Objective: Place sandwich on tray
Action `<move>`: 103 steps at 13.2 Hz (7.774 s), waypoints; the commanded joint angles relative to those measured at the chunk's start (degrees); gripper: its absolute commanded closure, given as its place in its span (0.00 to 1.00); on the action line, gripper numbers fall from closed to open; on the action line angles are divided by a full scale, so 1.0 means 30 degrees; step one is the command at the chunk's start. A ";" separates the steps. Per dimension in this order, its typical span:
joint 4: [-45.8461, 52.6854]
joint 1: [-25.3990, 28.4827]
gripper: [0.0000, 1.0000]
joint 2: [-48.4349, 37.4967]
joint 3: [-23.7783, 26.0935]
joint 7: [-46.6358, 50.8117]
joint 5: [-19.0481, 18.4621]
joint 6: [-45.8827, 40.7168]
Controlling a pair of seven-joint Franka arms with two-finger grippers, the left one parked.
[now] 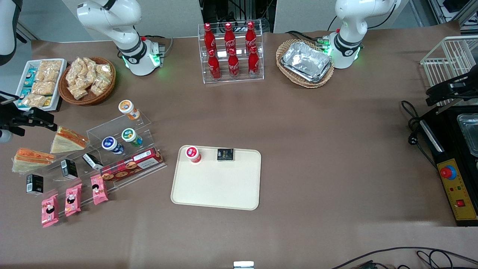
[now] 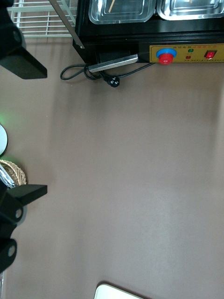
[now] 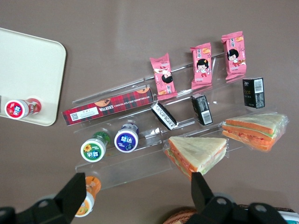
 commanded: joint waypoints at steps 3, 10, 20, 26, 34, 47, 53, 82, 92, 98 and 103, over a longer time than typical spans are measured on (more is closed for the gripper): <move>0.0229 -0.0055 0.00 -0.0003 -0.0098 0.0062 -0.0101 -0.0070; 0.0170 -0.0553 0.00 0.0143 -0.1296 0.0120 -0.0249 0.0193; 0.0229 -0.0524 0.00 0.0845 -0.4312 1.0285 -0.0189 0.0865; 0.0200 -0.0525 0.00 0.2776 -0.7976 1.0520 0.2035 0.2008; 0.0374 -0.1549 0.00 0.4859 -0.8769 1.0873 0.4084 0.4441; -0.0470 -0.1433 0.00 0.7145 -0.8712 1.1019 0.7133 0.7135; -0.3049 -0.1053 0.00 0.7058 -0.8653 1.0902 0.7370 0.9683; 0.1371 0.0818 0.49 0.6502 -0.8595 0.9906 0.6842 0.5115; 0.1868 0.6941 0.49 0.6470 -0.8185 2.1083 0.6726 0.5730; 0.1958 1.1100 0.49 0.8752 -0.8097 3.0811 0.6667 0.8860; 0.1958 1.3914 0.49 1.1417 -0.8068 3.6027 0.6725 1.0645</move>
